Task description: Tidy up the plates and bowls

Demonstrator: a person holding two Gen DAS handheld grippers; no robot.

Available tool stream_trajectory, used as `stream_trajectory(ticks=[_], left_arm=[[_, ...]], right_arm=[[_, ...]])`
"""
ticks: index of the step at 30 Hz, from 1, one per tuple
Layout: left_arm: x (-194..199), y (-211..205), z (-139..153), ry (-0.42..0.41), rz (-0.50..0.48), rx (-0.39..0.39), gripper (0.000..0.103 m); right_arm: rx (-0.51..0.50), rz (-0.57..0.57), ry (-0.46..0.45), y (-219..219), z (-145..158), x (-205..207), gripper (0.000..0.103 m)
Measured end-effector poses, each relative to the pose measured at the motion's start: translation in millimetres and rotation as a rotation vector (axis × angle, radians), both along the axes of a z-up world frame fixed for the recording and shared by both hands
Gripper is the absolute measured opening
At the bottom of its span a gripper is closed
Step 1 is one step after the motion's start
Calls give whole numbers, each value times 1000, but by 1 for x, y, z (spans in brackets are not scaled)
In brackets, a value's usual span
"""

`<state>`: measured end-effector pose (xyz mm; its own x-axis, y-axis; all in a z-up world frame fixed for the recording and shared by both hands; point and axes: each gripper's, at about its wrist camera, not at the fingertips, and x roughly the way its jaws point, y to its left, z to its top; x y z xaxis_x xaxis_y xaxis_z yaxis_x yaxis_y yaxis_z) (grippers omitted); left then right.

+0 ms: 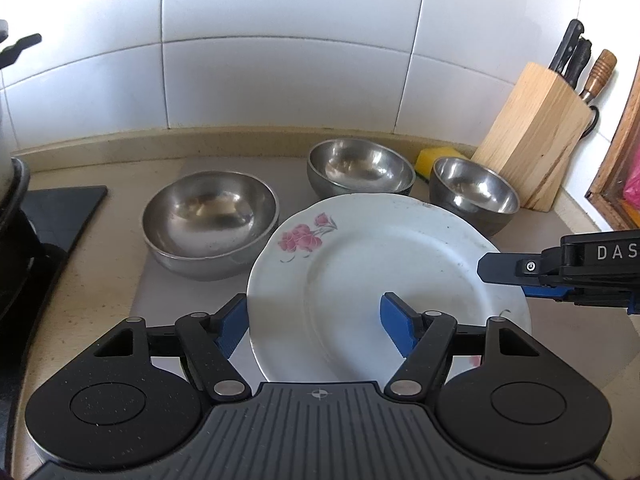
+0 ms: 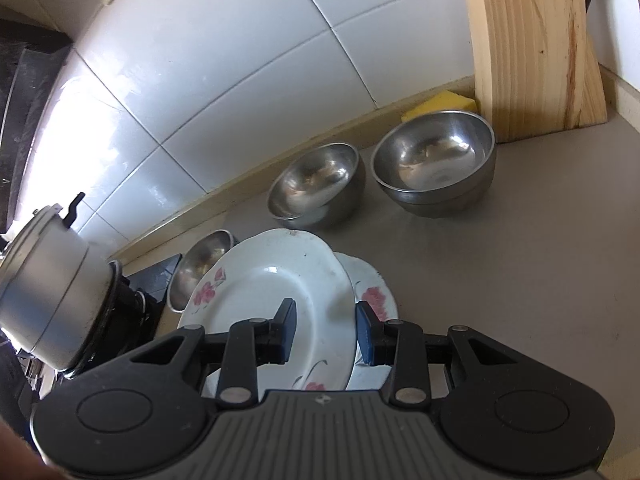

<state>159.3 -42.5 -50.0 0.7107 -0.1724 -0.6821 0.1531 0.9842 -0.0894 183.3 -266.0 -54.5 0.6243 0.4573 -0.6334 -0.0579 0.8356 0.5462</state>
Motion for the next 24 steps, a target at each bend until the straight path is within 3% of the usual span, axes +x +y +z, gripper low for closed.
stream_trajectory(ticks=[17,24], left_arm=[[21,-7,-28,67,45,23,71],[21,-5,-32,64,44,15,73]], right_arm=[[-30,22,49,3,-34,26,7],[-23,24,18,2,-36,28,11]])
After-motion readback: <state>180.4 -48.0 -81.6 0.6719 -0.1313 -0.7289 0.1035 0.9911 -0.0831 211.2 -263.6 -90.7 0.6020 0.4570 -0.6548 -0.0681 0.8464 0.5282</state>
